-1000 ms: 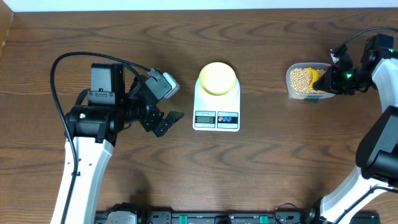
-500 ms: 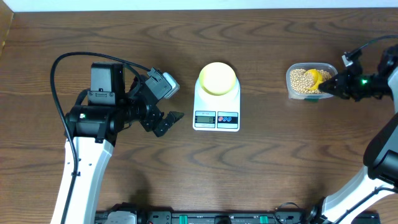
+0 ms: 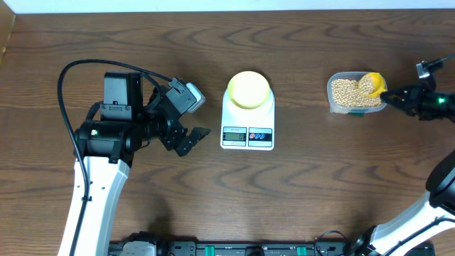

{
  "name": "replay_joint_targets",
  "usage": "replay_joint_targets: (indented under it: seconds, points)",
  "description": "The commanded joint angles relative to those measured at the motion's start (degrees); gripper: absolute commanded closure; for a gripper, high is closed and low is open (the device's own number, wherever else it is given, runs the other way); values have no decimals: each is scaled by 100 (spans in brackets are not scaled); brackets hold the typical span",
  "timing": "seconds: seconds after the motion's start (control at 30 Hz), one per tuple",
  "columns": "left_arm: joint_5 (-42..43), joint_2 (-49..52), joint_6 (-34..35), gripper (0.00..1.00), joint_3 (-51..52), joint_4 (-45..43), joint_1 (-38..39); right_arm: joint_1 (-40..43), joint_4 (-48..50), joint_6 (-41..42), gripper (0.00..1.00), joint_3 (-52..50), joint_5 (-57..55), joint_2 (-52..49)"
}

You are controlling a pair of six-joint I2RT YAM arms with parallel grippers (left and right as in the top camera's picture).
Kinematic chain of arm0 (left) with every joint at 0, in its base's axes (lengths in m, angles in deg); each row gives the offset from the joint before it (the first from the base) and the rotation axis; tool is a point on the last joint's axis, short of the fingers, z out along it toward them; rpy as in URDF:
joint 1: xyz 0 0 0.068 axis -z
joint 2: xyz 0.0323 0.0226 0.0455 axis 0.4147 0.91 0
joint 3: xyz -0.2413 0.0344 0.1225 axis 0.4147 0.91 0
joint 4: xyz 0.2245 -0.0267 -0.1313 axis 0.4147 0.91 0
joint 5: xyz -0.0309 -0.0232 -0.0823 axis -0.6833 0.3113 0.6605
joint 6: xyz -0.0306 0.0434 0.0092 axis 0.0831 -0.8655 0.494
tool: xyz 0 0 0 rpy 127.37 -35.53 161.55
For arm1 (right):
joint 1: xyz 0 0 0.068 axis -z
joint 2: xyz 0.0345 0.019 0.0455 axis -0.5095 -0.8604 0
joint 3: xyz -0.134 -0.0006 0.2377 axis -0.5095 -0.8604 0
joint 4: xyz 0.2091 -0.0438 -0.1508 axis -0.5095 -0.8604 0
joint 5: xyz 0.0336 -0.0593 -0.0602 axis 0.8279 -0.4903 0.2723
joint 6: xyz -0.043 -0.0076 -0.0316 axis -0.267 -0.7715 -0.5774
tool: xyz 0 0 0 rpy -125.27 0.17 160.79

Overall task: Scoop item into bowl and weigh 50g on scale
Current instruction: 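Carry the filled scoop with the right gripper over the yellow bowl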

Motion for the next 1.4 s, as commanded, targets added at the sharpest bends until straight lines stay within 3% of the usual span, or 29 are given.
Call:
replay_joint_targets:
  seconds: [0.0, 0.37, 0.77, 1.37]
  points:
    - [50, 0, 72, 1, -85, 4, -24, 94, -15, -197, 99, -35, 531, -63]
    - [50, 0, 72, 1, -85, 4, -24, -33, -129, -234, 99, -35, 1443, -63]
    - [50, 0, 72, 1, -85, 4, -24, -1119, -111, -111, 99, -35, 1840, -63]
    - [50, 0, 72, 1, -85, 4, -24, -2892, 1366, 1283, 99, -33, 1464, -63]
